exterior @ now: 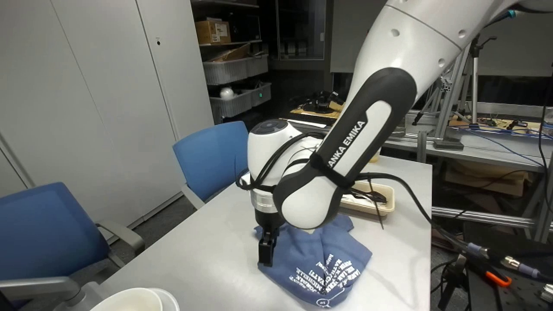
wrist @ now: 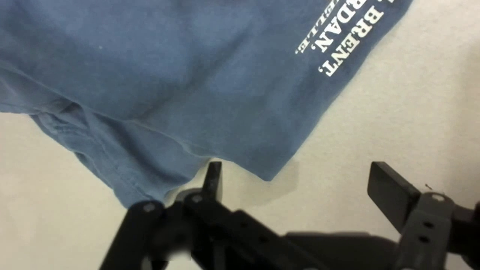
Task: Fold the blue shirt twice
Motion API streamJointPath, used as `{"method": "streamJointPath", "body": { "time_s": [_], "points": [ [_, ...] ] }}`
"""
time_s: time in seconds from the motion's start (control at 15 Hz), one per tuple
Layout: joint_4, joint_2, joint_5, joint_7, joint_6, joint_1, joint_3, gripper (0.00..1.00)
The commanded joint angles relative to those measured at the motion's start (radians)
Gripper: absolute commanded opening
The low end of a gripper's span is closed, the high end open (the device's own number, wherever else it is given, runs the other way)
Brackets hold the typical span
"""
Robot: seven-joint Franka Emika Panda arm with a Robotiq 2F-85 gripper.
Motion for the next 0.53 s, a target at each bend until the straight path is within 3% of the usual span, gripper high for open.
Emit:
{"method": "streamJointPath", "body": {
  "time_s": [0.0,0.47],
  "points": [
    [0.149,0.113,0.031,-0.004,-0.079,0.026,0.004,0.92],
    [0.280,0.235,0.031,0.010,-0.171,0.046,-0.004,0.78]
  ]
}}
